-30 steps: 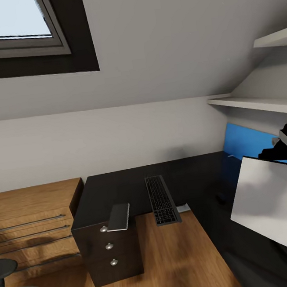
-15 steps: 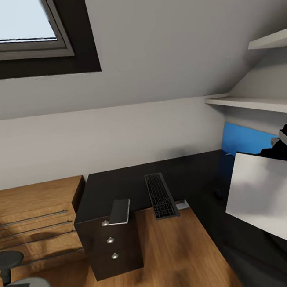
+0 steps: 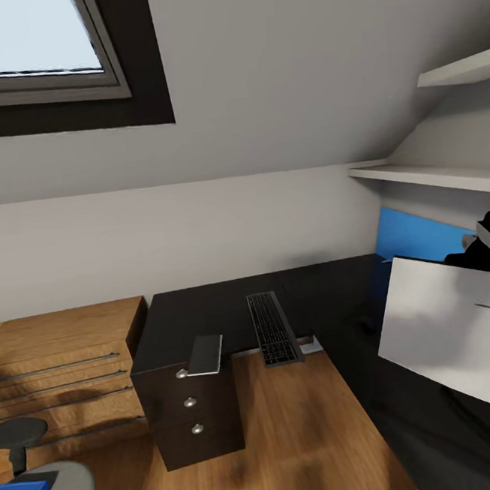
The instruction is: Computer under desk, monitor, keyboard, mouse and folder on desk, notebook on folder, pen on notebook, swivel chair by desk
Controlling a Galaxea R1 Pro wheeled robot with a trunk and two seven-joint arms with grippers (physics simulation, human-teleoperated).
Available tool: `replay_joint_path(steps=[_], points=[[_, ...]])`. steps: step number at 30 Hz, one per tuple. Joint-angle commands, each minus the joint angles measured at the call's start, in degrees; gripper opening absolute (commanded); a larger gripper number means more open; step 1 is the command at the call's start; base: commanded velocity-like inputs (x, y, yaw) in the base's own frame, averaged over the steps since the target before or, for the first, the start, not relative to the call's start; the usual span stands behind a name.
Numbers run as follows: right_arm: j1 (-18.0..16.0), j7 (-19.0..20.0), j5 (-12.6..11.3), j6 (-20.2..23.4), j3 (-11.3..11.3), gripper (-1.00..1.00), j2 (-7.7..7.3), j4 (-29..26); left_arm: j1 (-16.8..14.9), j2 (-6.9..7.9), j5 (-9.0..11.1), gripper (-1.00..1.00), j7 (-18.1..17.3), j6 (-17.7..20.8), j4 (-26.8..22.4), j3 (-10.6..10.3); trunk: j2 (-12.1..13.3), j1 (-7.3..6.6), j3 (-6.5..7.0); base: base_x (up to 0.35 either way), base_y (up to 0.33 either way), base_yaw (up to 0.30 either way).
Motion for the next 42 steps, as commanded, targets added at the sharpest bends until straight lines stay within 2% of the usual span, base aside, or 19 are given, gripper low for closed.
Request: replay_joint_path(steps=[1,29,32,38,42], points=[[-0.03,0.44,0.67,0.18,-0.21,1.0,0.0,-0.06,0.02,-0.04,0.3,1.0,-0.13,-0.06,-0.1,0.2,-0.05,-0.01,-0.07,-0.104,0.0,0.0],[-0.03,1.89,0.65,-0.06,-0.12,1.0,0.74,-0.52,0.02,-0.05,0.21,1.0,-0.13,-0.06,-0.1,0.2,-0.05,-0.01,-0.07,-0.011,0.0,0.0],[-0.03,3.37,0.64,-0.08,-0.12,1.0,0.77,-0.56,0.04,-0.05,0.21,1.0,-0.13,-0.06,-0.1,0.2,-0.05,-0.01,-0.07,0.0,0.0,0.0],[-0.03,8.89,0.66,-0.43,-0.07,1.0,0.84,-0.66,0.02,-0.05,0.21,1.0,-0.13,-0.06,-0.1,0.2,-0.05,-0.01,-0.07,0.0,0.0,0.0],[-0.03,10.03,0.67,-1.14,-0.1,1.0,1.02,-0.64,0.01,-0.05,0.21,1.0,-0.13,-0.06,-0.1,0.2,-0.05,-0.01,-0.07,0.0,0.0,0.0]])
